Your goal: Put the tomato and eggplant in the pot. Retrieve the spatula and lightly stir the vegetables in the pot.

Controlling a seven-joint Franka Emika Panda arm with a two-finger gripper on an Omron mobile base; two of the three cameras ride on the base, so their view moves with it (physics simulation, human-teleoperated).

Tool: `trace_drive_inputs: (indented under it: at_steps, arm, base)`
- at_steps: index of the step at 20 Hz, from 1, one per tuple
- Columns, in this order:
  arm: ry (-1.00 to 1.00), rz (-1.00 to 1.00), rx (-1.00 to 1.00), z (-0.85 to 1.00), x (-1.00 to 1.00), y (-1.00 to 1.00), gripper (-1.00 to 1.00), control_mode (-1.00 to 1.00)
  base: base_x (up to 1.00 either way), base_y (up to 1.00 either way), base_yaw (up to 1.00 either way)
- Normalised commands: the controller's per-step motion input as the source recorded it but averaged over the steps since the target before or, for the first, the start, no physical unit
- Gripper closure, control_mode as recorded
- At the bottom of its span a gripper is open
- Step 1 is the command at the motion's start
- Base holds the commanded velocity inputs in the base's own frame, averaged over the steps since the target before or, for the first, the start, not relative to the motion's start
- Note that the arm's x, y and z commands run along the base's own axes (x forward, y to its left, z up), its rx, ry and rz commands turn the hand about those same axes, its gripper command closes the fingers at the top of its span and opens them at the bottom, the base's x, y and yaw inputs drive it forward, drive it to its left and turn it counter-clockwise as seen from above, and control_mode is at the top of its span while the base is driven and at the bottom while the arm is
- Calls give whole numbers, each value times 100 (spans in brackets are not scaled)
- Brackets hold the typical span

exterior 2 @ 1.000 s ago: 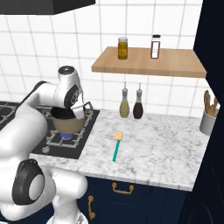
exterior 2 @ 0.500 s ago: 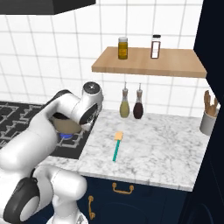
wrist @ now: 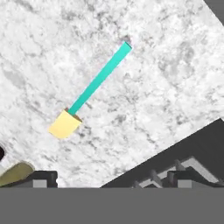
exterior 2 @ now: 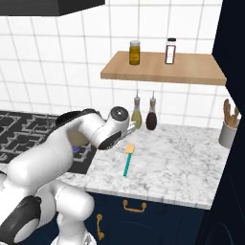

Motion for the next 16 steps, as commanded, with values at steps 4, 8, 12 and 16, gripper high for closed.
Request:
trace_drive_inputs:
  at_steps: [4, 8, 12, 16]
  arm:
    - [12, -57, 30, -52, -13, -7, -100, -100]
    - [8, -45, 14, -63, -10, -8, -100, -100]
    - [1, -27, 8, -68, 0, -42, -100, -100]
    - [0, -21, 13, -61, 0, -19, -100, -100]
  base:
    - [0, 0, 0]
    - [0, 0, 0]
    - [0, 0, 0]
    - [0, 0, 0]
